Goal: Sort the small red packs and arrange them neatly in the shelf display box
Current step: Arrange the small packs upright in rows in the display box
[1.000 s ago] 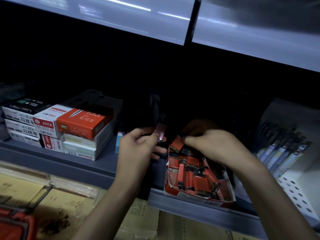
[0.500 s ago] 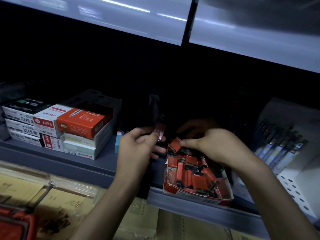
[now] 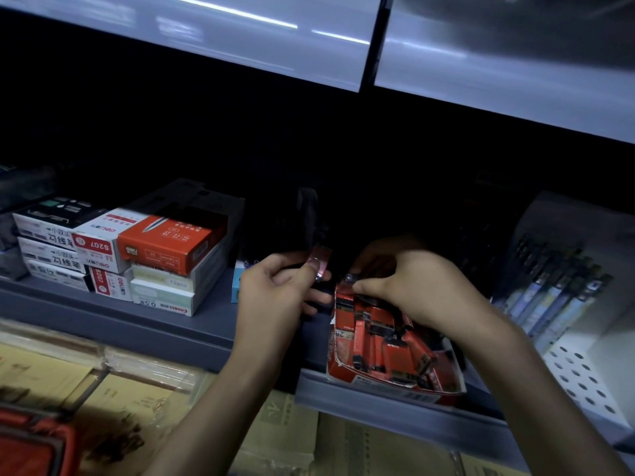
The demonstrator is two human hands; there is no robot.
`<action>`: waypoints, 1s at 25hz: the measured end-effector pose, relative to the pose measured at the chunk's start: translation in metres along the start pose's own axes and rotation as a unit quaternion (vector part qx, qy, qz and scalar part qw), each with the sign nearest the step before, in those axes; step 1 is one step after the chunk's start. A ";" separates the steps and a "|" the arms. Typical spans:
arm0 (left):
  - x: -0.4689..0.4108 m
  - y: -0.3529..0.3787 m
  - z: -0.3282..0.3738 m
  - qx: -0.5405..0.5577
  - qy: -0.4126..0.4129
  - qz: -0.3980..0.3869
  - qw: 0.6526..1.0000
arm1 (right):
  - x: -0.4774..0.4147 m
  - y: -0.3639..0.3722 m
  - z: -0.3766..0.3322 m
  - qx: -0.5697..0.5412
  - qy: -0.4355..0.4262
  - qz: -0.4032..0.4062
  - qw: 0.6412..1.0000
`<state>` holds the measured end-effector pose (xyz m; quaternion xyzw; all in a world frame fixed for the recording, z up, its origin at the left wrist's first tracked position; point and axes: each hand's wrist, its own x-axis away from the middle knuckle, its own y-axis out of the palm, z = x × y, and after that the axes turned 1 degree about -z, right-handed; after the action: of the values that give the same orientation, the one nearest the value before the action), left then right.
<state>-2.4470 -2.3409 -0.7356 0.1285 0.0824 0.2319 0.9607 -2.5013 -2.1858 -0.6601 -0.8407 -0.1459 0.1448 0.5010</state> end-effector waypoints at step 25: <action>0.009 0.000 -0.002 -0.022 0.026 -0.016 0.999 | 0.005 -0.012 0.007 -0.025 -0.012 -0.022 0.999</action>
<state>-2.4398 -2.3368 -0.7389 0.0999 0.1040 0.2216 0.9644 -2.5010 -2.1732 -0.6525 -0.8479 -0.1738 0.1406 0.4808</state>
